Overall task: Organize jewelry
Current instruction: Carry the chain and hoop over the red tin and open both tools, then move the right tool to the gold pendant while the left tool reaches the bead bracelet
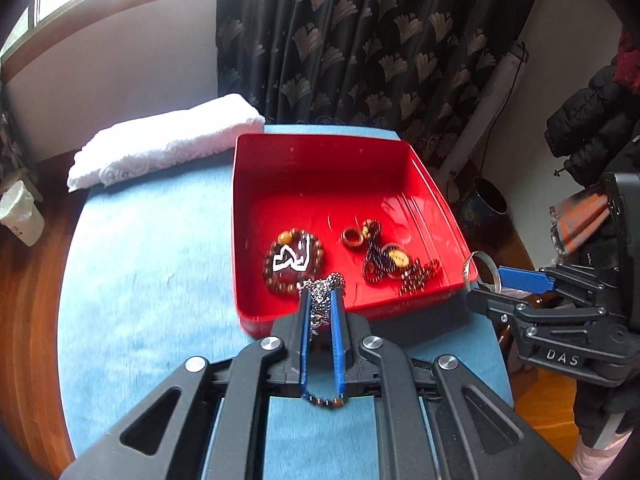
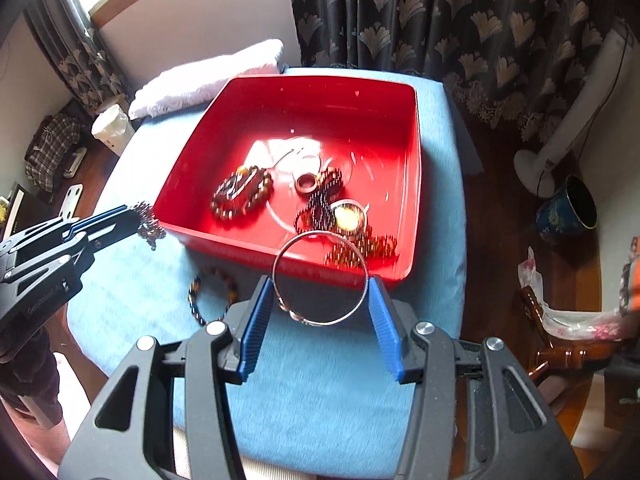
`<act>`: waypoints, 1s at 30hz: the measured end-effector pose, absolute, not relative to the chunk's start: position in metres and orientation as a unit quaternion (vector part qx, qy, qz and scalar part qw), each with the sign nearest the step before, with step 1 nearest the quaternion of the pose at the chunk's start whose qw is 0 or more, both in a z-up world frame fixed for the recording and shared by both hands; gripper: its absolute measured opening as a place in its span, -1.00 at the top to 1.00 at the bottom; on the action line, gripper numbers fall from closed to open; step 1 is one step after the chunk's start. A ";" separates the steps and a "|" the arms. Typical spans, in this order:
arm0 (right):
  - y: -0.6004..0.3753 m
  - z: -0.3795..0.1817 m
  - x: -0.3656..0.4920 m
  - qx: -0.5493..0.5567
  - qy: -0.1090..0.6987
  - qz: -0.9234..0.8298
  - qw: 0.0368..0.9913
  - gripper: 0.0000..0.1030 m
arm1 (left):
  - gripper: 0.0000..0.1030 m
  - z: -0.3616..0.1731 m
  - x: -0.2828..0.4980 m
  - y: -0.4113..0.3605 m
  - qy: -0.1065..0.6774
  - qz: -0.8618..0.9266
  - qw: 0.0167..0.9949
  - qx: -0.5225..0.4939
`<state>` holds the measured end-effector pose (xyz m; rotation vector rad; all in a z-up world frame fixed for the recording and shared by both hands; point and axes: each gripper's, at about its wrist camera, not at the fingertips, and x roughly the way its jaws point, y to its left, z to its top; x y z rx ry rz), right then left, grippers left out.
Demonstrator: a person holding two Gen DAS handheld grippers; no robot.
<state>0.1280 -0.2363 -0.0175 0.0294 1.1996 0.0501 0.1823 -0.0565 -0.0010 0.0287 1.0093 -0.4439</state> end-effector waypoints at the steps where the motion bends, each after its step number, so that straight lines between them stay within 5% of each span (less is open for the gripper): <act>1: -0.237 -0.019 0.135 0.012 0.564 0.023 0.825 0.09 | 0.81 -0.002 0.188 -0.059 0.480 -0.212 0.851 0.014; 13: -0.238 -0.062 0.201 0.021 0.588 0.041 0.808 0.08 | 0.81 -0.041 0.253 -0.096 0.514 -0.213 0.831 0.024; 15: -0.239 -0.072 0.208 0.017 0.594 0.037 0.803 0.04 | 0.80 -0.050 0.260 -0.098 0.523 -0.208 0.826 0.027; 16: -0.240 -0.074 0.209 0.018 0.595 0.033 0.803 -0.15 | 0.80 -0.054 0.263 -0.097 0.529 -0.202 0.824 0.025; 23: -0.251 -0.068 0.202 0.024 0.578 0.020 0.816 -0.19 | 0.48 -0.054 0.260 -0.087 0.526 -0.194 0.828 0.017; 30: -0.257 -0.043 0.175 0.026 0.542 0.012 0.840 -0.52 | -0.25 -0.027 0.236 -0.070 0.489 -0.172 0.855 0.026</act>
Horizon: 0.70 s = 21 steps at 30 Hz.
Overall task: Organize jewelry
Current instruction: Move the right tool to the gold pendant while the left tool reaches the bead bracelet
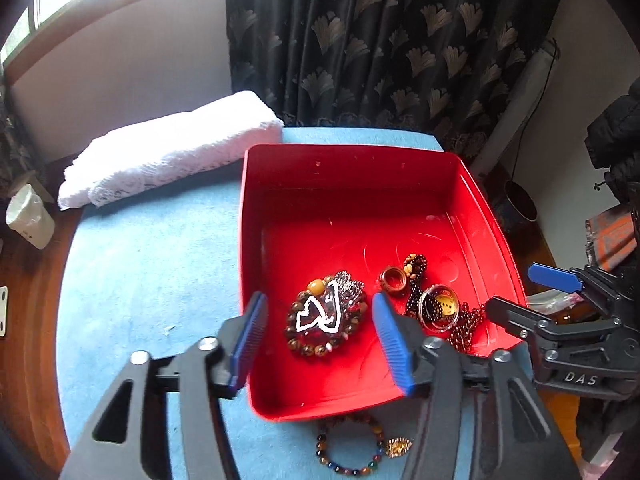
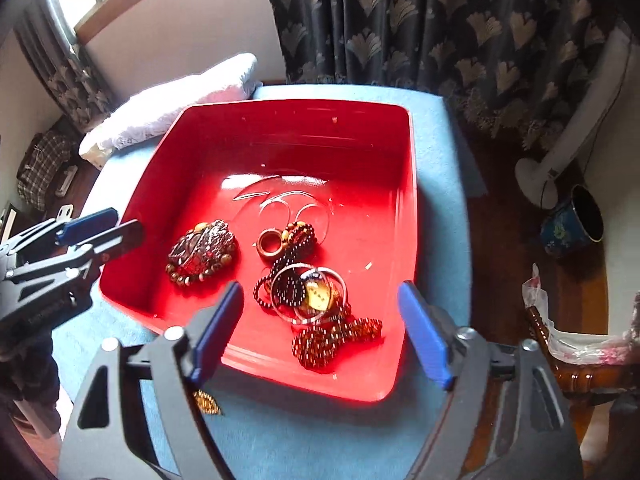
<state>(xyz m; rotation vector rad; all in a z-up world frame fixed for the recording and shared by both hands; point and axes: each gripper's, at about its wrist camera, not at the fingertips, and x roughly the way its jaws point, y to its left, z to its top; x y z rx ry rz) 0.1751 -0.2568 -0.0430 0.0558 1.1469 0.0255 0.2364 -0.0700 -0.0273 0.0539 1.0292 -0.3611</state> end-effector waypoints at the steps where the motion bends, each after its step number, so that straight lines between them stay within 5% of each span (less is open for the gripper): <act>1: -0.256 -0.040 0.171 0.028 0.540 0.013 0.841 -0.52 | -0.33 -0.024 0.230 -0.066 0.486 -0.168 0.857 0.025; 10: -0.229 -0.027 0.120 0.028 0.534 0.042 0.844 -0.57 | -0.74 -0.017 0.175 -0.032 0.474 -0.134 0.870 0.029; 21: -0.196 -0.062 0.098 0.020 0.579 0.078 0.812 -0.46 | -0.74 -0.059 0.141 -0.012 0.533 -0.113 0.837 0.046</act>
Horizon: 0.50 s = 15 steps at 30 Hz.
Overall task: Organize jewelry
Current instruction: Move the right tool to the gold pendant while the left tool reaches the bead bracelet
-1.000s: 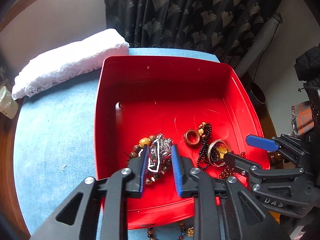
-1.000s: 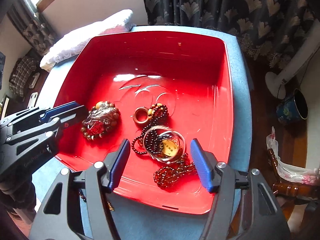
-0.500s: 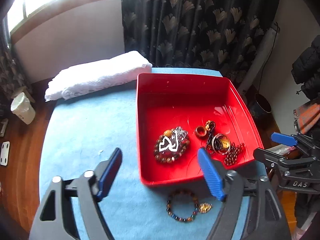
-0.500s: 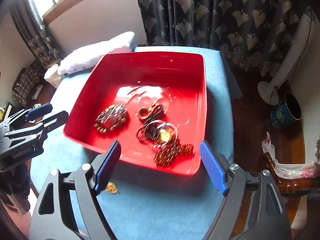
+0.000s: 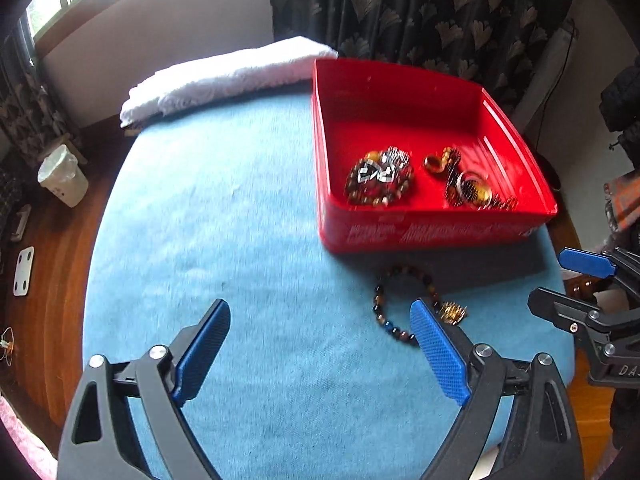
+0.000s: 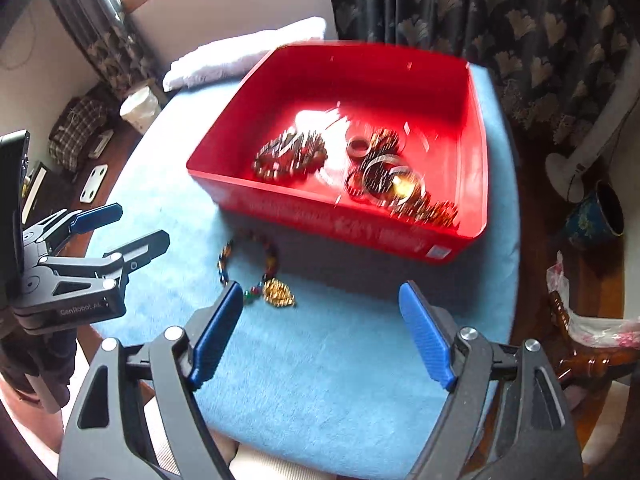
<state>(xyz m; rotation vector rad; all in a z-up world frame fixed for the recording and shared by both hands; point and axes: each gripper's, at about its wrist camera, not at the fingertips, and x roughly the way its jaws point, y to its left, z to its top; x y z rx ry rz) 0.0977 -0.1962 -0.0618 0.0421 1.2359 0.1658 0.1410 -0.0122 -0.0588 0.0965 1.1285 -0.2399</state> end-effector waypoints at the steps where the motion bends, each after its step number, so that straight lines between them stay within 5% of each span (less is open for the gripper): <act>1: -0.195 -0.068 0.098 0.022 0.585 0.078 0.807 -0.43 | -0.74 -0.063 0.140 -0.012 0.537 -0.113 0.835 0.047; 12: -0.184 -0.098 0.100 0.033 0.617 0.096 0.780 -0.17 | -0.70 -0.089 0.139 -0.008 0.557 -0.112 0.821 0.054; 15: -0.178 -0.102 0.103 0.027 0.622 0.105 0.775 -0.07 | -0.47 -0.092 0.142 -0.007 0.560 -0.112 0.819 0.054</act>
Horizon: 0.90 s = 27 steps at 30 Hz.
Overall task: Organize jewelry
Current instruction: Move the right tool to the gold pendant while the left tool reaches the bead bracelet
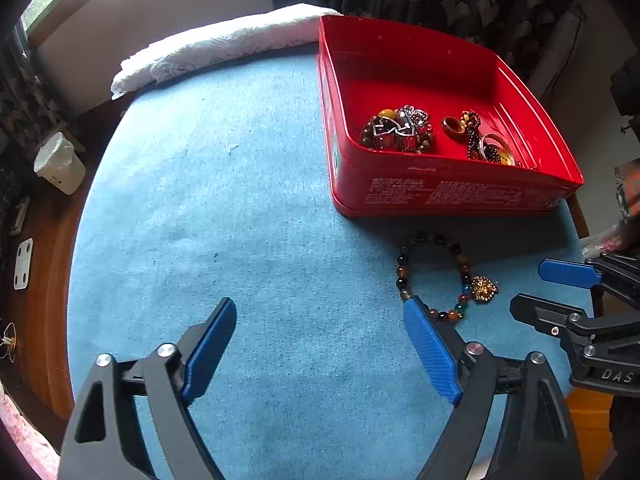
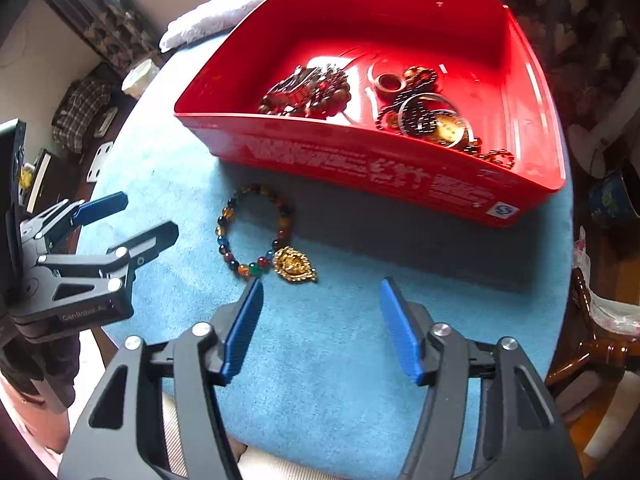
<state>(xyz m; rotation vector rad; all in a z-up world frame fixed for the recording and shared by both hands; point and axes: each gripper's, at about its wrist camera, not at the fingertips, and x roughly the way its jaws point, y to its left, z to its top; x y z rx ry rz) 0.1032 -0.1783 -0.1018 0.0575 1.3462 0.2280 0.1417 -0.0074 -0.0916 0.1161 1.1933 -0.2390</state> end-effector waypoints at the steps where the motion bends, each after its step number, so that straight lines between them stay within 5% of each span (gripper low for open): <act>1: -0.176 -0.104 0.104 0.024 0.624 0.109 0.774 -0.05 | -0.33 -0.094 0.143 -0.008 0.564 -0.112 0.816 0.055; 5: -0.171 -0.110 0.110 0.015 0.631 0.115 0.767 0.08 | -0.01 -0.104 0.147 -0.006 0.577 -0.113 0.807 0.052; 23: -0.143 -0.126 0.127 -0.022 0.643 0.115 0.757 0.32 | 0.00 -0.115 0.154 -0.007 0.585 -0.112 0.802 0.051; 27: -0.142 -0.126 0.129 -0.030 0.643 0.097 0.759 0.52 | 0.00 -0.115 0.153 -0.004 0.585 -0.114 0.801 0.049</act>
